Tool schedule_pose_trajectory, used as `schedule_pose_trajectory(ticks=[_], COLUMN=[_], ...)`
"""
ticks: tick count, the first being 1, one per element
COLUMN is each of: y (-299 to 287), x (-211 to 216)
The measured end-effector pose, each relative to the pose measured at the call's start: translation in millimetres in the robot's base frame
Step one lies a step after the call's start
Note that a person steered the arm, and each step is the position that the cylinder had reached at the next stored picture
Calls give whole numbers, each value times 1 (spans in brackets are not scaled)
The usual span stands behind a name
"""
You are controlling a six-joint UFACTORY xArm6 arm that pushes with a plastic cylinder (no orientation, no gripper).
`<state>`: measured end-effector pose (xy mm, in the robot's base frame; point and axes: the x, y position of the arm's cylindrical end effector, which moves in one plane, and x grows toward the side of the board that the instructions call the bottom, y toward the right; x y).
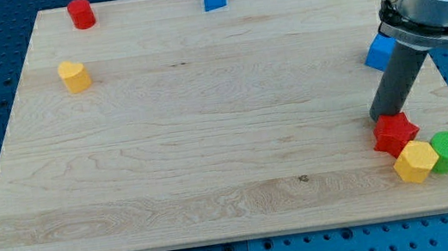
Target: Move the yellow heart slightly right and down
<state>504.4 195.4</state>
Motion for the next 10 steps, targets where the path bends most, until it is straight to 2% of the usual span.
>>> schedule_pose_trajectory(ticks=[2,4,6,7,8,10], y=[-2,-154,-320,-354,-365,-455], x=[-2,-2,-24,-25,-35,-75])
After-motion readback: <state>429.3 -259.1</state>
